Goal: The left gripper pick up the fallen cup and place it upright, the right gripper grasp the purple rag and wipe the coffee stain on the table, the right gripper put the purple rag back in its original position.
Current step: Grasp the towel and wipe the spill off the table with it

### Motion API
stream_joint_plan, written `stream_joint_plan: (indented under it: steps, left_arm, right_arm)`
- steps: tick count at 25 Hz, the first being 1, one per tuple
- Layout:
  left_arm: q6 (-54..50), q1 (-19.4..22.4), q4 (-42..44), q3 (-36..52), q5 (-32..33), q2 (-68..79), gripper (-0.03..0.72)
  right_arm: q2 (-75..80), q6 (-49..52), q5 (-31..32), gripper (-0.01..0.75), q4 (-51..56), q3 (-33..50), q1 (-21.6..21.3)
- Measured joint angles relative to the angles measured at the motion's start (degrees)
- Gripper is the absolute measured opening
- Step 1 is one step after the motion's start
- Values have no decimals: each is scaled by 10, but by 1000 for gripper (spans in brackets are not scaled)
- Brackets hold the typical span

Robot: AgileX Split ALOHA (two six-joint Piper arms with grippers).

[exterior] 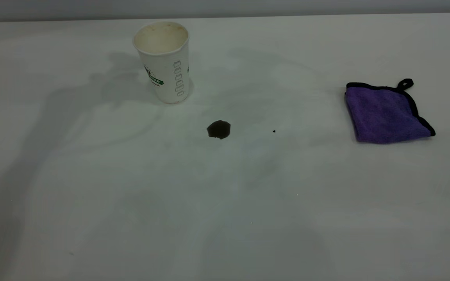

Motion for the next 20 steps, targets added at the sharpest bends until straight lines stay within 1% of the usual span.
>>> stream_joint_plan:
  steps: [6,11,16,20]
  left_arm:
    - [-8,13,61,-1,113,-155,637]
    - [-71,23,134,-1,234,-276,608]
    - [-147,23,232,6,235,-366,576]
    - [-189,23,283,56,235,-451,562]
  right_arm:
    - [0,0,0,588,0,0,0]
    - [0,0,0,588,0,0,0]
    - [0,0,0,588,0,0,0]
    - [0,0,0,588,0,0,0]
